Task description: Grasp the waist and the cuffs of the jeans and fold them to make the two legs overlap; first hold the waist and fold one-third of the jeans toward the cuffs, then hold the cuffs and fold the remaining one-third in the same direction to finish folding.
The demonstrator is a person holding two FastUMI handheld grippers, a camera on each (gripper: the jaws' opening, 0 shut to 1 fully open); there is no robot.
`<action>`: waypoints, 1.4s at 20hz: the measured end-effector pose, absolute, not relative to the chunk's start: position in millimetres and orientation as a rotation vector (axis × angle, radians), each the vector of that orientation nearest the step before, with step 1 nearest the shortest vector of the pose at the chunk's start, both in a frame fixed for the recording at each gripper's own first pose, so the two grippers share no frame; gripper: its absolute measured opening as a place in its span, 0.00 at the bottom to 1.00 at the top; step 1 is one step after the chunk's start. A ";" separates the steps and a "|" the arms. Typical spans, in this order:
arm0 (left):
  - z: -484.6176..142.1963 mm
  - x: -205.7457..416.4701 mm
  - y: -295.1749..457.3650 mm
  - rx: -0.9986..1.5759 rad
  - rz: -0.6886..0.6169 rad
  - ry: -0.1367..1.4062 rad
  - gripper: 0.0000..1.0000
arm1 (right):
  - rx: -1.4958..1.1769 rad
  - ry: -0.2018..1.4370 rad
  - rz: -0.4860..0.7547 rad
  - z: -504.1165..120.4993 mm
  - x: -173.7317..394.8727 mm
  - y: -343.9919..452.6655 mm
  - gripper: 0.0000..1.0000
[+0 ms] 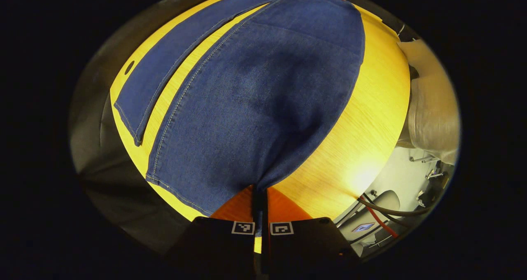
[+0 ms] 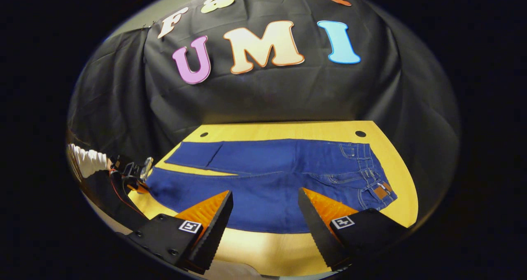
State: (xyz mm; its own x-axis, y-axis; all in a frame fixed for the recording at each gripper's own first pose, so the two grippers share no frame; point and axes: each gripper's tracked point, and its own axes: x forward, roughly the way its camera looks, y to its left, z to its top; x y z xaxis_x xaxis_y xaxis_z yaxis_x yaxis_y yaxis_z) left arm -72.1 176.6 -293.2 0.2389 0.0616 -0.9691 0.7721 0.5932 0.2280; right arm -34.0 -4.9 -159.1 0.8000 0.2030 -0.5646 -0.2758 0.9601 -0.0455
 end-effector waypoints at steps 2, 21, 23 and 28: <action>-294.8 -70.4 176.7 0.820 -0.567 1.244 0.00 | -0.151 0.652 0.290 -170.8 -30.6 -8.9 0.98; -294.1 -72.2 176.5 0.816 -0.462 1.290 0.00 | -0.856 1.166 0.516 -301.0 -26.5 -149.8 0.99; -293.7 -71.8 178.2 0.831 -0.457 1.291 0.00 | -0.900 1.200 0.540 -311.1 -26.7 -156.6 1.00; -294.0 -71.9 177.9 0.832 -0.439 1.303 0.00 | -0.903 1.259 0.591 -319.7 -27.8 -159.3 0.94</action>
